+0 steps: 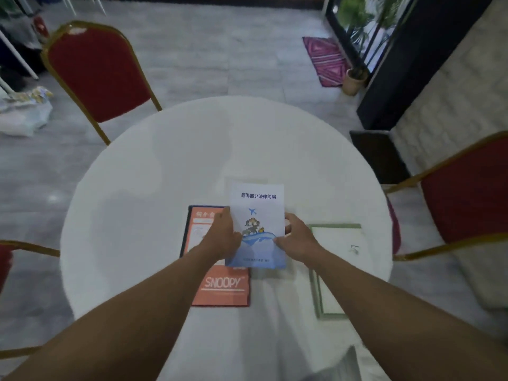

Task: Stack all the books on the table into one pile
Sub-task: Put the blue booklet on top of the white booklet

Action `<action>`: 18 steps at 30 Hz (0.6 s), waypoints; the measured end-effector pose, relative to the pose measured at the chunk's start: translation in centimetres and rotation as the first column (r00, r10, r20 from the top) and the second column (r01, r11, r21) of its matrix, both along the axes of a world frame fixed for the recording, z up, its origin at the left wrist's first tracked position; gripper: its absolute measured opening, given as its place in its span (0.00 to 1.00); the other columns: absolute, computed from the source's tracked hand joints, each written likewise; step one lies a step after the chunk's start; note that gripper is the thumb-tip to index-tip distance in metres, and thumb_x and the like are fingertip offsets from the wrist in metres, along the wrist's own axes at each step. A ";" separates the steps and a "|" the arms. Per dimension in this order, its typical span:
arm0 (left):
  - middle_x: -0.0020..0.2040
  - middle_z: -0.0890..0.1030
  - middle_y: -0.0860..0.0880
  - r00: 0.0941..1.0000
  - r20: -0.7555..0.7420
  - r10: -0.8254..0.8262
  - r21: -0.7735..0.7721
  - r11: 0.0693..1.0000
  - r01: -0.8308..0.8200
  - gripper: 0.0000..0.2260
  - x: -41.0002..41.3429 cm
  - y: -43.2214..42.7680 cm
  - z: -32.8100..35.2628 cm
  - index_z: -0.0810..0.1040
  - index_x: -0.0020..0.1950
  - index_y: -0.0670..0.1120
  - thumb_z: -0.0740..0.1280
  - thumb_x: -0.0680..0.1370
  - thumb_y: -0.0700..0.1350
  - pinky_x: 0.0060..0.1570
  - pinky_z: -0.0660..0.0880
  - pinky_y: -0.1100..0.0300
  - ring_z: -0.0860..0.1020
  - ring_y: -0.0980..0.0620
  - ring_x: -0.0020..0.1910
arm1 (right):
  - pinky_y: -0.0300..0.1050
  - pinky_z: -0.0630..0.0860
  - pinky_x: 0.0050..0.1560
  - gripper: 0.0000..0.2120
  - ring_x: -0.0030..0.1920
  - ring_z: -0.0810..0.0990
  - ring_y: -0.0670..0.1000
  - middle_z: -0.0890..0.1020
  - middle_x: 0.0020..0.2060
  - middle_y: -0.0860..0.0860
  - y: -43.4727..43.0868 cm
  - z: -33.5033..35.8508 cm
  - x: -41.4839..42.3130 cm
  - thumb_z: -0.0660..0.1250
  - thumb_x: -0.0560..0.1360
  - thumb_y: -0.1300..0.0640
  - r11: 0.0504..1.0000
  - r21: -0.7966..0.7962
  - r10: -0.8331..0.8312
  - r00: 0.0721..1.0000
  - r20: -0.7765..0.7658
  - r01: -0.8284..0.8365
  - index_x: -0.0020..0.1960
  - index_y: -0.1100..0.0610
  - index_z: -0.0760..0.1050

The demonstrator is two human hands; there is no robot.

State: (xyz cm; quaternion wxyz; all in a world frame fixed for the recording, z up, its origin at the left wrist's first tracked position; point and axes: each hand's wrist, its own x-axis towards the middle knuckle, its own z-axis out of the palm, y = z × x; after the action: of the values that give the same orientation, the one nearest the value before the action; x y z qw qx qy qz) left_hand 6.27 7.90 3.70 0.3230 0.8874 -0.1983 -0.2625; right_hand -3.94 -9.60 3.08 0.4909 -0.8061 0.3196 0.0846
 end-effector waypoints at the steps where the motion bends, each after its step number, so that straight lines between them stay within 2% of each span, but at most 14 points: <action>1: 0.63 0.73 0.35 1.000 0.002 -0.022 0.005 1.000 0.022 0.24 -0.8 -1.3 -0.1 0.67 0.68 0.34 0.62 0.72 0.33 0.61 0.73 0.45 0.74 0.37 0.61 | 0.41 0.74 0.41 0.28 0.43 0.80 0.49 0.79 0.40 0.45 -1.0 -0.1 -1.1 0.70 0.70 0.64 1.000 -0.009 -0.026 1.000 -0.007 0.026 0.69 0.51 0.71; 4: 0.65 0.70 0.36 0.996 0.000 -0.085 0.057 0.995 0.085 0.24 -3.1 -5.1 -0.4 0.65 0.69 0.35 0.64 0.73 0.35 0.63 0.71 0.52 0.72 0.39 0.63 | 0.43 0.76 0.46 0.26 0.49 0.81 0.51 0.83 0.49 0.48 -3.9 -0.3 -4.3 0.68 0.70 0.63 0.995 -0.021 -0.096 0.995 -0.030 0.096 0.66 0.50 0.73; 7: 0.64 0.70 0.36 0.989 -0.024 -0.144 0.104 0.984 0.146 0.22 -5.2 -8.2 -1.1 0.65 0.66 0.35 0.65 0.74 0.37 0.59 0.71 0.53 0.72 0.39 0.63 | 0.40 0.73 0.42 0.24 0.49 0.81 0.50 0.83 0.53 0.50 -6.6 -0.7 -7.3 0.67 0.71 0.63 0.986 -0.033 -0.167 0.985 -0.033 0.166 0.66 0.51 0.74; 11: 0.62 0.69 0.34 0.969 -0.072 -0.237 0.150 0.958 0.245 0.18 -8.2 -11.8 -2.2 0.66 0.63 0.32 0.64 0.75 0.36 0.56 0.66 0.58 0.69 0.41 0.63 | 0.43 0.75 0.50 0.24 0.54 0.81 0.53 0.82 0.58 0.52 -9.7 -1.4 -10.7 0.66 0.73 0.60 0.971 -0.085 -0.227 0.972 -0.066 0.221 0.69 0.52 0.72; 15: 0.63 0.68 0.36 0.943 -0.086 -0.321 0.193 0.923 0.332 0.18 -11.1 -14.5 -2.9 0.65 0.63 0.31 0.63 0.77 0.37 0.59 0.65 0.57 0.67 0.41 0.64 | 0.45 0.75 0.54 0.22 0.57 0.80 0.55 0.81 0.60 0.52 -11.8 -2.3 -13.3 0.67 0.75 0.57 0.954 -0.156 -0.272 0.958 -0.087 0.256 0.69 0.53 0.72; 18: 0.64 0.68 0.35 0.924 -0.088 -0.372 0.241 0.892 0.382 0.20 -12.8 -15.9 -3.2 0.64 0.65 0.31 0.63 0.77 0.38 0.60 0.67 0.56 0.67 0.40 0.66 | 0.52 0.77 0.58 0.23 0.59 0.80 0.57 0.81 0.61 0.55 -13.0 -2.9 -14.7 0.68 0.75 0.56 0.948 -0.183 -0.286 0.951 -0.123 0.261 0.70 0.55 0.71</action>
State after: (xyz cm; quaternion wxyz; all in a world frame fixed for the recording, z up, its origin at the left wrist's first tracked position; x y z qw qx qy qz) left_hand -6.55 -7.95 0.46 0.1538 0.8605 -0.3249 -0.3610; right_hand -18.65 -22.63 0.13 0.4045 -0.7832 0.4697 0.0483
